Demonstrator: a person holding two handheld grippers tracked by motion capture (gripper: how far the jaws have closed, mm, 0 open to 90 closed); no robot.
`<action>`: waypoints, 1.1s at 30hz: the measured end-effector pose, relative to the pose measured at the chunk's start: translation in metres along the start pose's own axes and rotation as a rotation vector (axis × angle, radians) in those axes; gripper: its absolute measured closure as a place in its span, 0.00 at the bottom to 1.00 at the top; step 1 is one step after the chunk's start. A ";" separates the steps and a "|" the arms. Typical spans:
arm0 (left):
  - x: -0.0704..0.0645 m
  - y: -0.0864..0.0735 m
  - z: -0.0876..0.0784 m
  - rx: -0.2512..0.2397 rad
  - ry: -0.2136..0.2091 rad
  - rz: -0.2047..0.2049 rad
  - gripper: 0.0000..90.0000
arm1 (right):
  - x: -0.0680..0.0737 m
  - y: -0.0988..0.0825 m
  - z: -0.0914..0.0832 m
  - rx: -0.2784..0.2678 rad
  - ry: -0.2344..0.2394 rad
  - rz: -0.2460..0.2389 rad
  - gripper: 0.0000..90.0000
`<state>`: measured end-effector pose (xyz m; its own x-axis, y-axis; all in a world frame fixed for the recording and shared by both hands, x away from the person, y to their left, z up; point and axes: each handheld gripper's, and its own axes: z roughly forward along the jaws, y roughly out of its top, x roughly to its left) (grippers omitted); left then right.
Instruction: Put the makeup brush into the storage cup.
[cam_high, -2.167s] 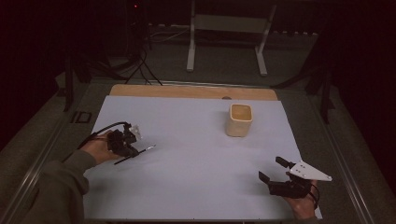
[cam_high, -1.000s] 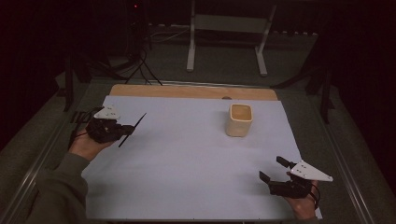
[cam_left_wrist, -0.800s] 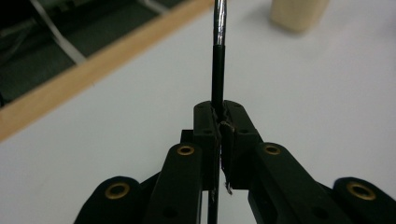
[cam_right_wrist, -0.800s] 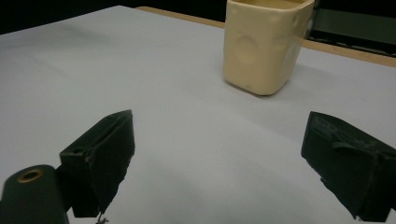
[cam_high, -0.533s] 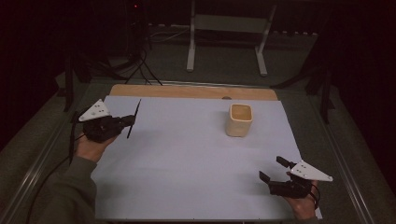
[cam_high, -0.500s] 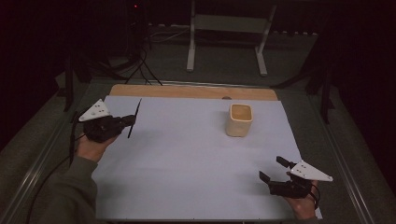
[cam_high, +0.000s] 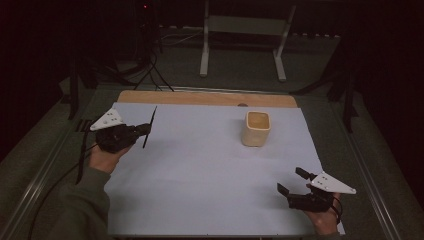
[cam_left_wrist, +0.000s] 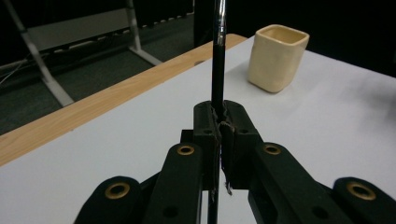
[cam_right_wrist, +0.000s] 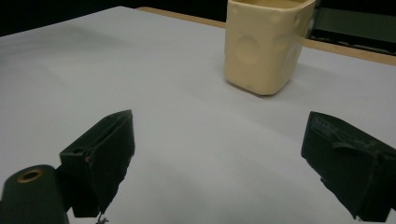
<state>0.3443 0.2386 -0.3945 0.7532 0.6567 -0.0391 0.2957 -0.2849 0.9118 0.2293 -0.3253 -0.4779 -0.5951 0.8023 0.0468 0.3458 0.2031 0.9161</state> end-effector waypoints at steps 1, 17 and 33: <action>-0.001 0.000 0.001 -0.004 -0.004 0.001 0.96 | 0.000 0.000 0.000 0.000 0.000 0.000 0.11; -0.017 0.009 0.025 -0.053 -0.056 0.012 0.96 | 0.000 0.001 0.001 -0.001 0.008 0.003 0.11; -0.028 0.010 0.041 -0.074 -0.088 0.023 0.96 | -0.002 0.005 0.002 -0.016 0.018 0.012 0.11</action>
<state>0.3503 0.1885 -0.4011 0.8089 0.5857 -0.0510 0.2364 -0.2446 0.9403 0.2335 -0.3244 -0.4743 -0.6040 0.7944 0.0646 0.3414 0.1846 0.9216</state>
